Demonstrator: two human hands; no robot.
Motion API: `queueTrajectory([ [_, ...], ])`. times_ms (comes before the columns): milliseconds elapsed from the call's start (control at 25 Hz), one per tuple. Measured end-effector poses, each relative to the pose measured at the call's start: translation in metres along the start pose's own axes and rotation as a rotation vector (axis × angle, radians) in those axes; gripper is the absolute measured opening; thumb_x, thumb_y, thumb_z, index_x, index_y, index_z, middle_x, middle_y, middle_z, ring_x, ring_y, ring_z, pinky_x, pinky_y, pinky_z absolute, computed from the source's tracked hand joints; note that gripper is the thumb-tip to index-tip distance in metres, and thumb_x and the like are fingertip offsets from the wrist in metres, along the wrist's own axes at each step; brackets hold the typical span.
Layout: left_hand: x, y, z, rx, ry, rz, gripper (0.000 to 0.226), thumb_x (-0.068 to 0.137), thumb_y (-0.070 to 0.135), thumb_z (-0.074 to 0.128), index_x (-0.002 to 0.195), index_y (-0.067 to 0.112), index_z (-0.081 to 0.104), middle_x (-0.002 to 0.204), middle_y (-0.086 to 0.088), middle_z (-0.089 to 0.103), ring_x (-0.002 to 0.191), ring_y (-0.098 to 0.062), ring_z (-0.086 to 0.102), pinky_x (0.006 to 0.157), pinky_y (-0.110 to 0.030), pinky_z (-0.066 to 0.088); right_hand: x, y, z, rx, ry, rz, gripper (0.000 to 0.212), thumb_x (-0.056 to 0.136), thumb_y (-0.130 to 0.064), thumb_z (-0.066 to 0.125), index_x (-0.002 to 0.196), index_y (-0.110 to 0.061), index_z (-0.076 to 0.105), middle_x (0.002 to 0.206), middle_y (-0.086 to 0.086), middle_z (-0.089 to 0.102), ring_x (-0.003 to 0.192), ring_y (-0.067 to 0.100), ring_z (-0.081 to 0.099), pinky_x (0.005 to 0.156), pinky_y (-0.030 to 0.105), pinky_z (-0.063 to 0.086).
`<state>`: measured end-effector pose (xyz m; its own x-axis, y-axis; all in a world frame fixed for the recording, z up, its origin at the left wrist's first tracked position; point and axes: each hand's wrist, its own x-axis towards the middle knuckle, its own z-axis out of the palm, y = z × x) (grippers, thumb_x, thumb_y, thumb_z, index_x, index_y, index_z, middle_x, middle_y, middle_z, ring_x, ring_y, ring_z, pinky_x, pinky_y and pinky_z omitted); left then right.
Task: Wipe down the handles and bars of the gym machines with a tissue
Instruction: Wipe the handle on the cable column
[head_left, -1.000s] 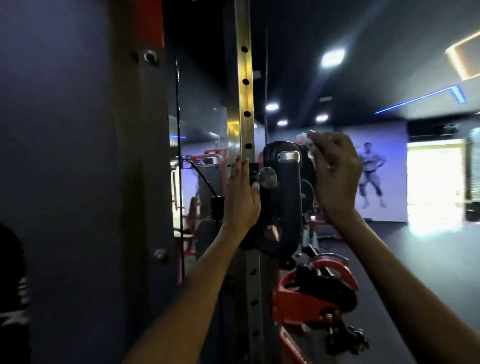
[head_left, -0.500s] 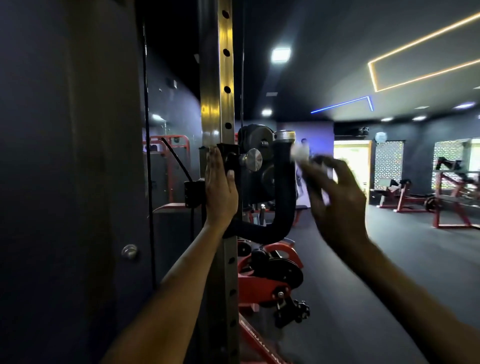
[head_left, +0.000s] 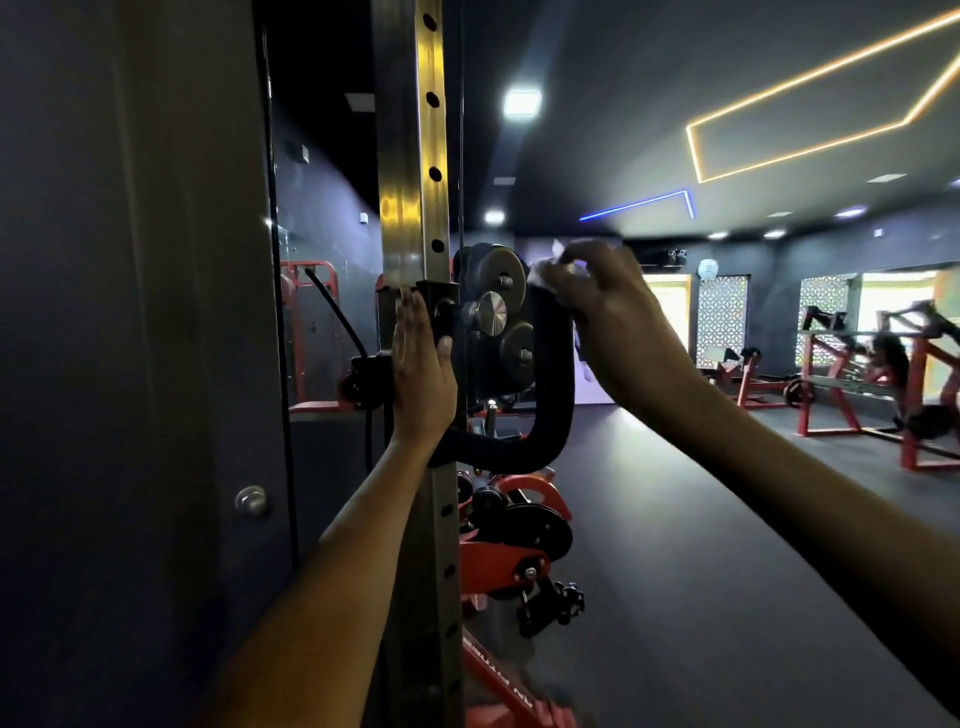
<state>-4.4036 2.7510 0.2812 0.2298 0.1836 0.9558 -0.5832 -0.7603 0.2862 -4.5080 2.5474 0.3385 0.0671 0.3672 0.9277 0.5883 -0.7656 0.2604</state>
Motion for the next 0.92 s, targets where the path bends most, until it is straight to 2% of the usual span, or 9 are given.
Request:
queueTrajectory([
  [80,0.001,-0.001,-0.001,0.011,-0.004,0.012,0.06,0.1,0.009,0.044,0.151,0.002,0.013,0.159,-0.015,0.014,0.144,-0.016,0.006,0.119,-0.031,0.008,-0.001,-0.008,0.004,-0.074,0.018,-0.097,0.025,0.089,-0.011,0.047,0.105,0.0,0.063,0.109,0.016,0.057,0.102,0.028,0.045,0.07,0.041,0.054],
  [200,0.0,-0.001,-0.001,0.019,-0.007,0.008,0.06,0.1,0.009,0.044,0.151,0.002,0.013,0.159,-0.015,0.013,0.145,-0.017,0.006,0.119,-0.033,0.009,-0.068,-0.029,0.005,-0.098,-0.22,-0.275,0.031,0.081,-0.001,0.038,0.096,0.006,0.064,0.107,0.016,0.059,0.094,0.027,0.046,0.051,0.038,0.054],
  [280,-0.002,-0.001,-0.002,0.029,-0.009,0.003,0.06,0.1,0.01,0.043,0.151,0.003,0.013,0.159,-0.015,0.013,0.144,-0.017,0.005,0.119,-0.034,0.01,-0.074,-0.028,0.003,-0.047,-0.268,-0.337,0.038,0.078,-0.003,0.033,0.095,0.004,0.066,0.103,0.015,0.062,0.092,0.027,0.05,0.055,0.037,0.055],
  [400,-0.002,0.002,-0.004,0.055,-0.009,0.006,0.059,0.101,0.009,0.042,0.151,0.003,0.011,0.16,-0.014,0.011,0.144,-0.015,0.003,0.12,-0.033,0.008,-0.009,-0.016,0.002,-0.082,-0.083,-0.288,0.031,0.08,-0.006,0.044,0.098,0.001,0.068,0.101,0.014,0.065,0.097,0.03,0.05,0.069,0.037,0.054],
  [480,-0.002,0.003,-0.005,0.078,-0.019,0.007,0.06,0.101,0.009,0.042,0.151,0.003,0.011,0.16,-0.012,0.009,0.143,-0.014,0.001,0.119,-0.033,0.005,0.014,-0.013,0.005,-0.181,0.021,-0.262,0.02,0.077,-0.003,0.051,0.087,0.0,0.068,0.089,0.013,0.065,0.094,0.028,0.044,0.065,0.036,0.054],
  [600,-0.002,0.002,-0.006,0.121,-0.016,0.028,0.059,0.101,0.011,0.042,0.151,0.002,0.012,0.159,-0.014,0.011,0.143,-0.016,0.002,0.119,-0.034,0.004,-0.042,-0.026,0.017,-0.165,-0.09,-0.331,0.027,0.078,-0.002,0.039,0.08,0.0,0.065,0.083,0.014,0.063,0.092,0.027,0.039,0.057,0.036,0.055],
  [720,-0.004,0.0,-0.004,0.144,-0.007,0.04,0.058,0.101,0.011,0.041,0.151,0.001,0.013,0.159,-0.015,0.013,0.144,-0.017,0.004,0.119,-0.034,0.006,-0.084,-0.032,0.012,0.007,-0.161,-0.302,0.041,0.076,-0.002,0.031,0.092,0.001,0.069,0.094,0.013,0.067,0.092,0.023,0.042,0.062,0.031,0.054],
  [840,-0.006,0.002,-0.003,0.146,0.005,0.029,0.058,0.101,0.008,0.041,0.151,0.001,0.013,0.159,-0.015,0.014,0.144,-0.017,0.005,0.118,-0.033,0.005,-0.024,-0.015,0.007,0.069,0.097,-0.087,0.026,0.082,0.004,0.05,0.101,0.0,0.068,0.103,0.016,0.065,0.097,0.028,0.049,0.074,0.033,0.05],
  [920,-0.009,0.002,-0.004,0.15,0.002,0.025,0.056,0.101,0.013,0.036,0.15,0.001,0.012,0.159,-0.015,0.013,0.143,-0.016,0.004,0.119,-0.033,0.005,0.002,-0.009,0.008,0.047,0.172,0.002,0.024,0.087,-0.006,0.052,0.105,0.0,0.066,0.107,0.015,0.063,0.095,0.033,0.055,0.073,0.038,0.054],
])
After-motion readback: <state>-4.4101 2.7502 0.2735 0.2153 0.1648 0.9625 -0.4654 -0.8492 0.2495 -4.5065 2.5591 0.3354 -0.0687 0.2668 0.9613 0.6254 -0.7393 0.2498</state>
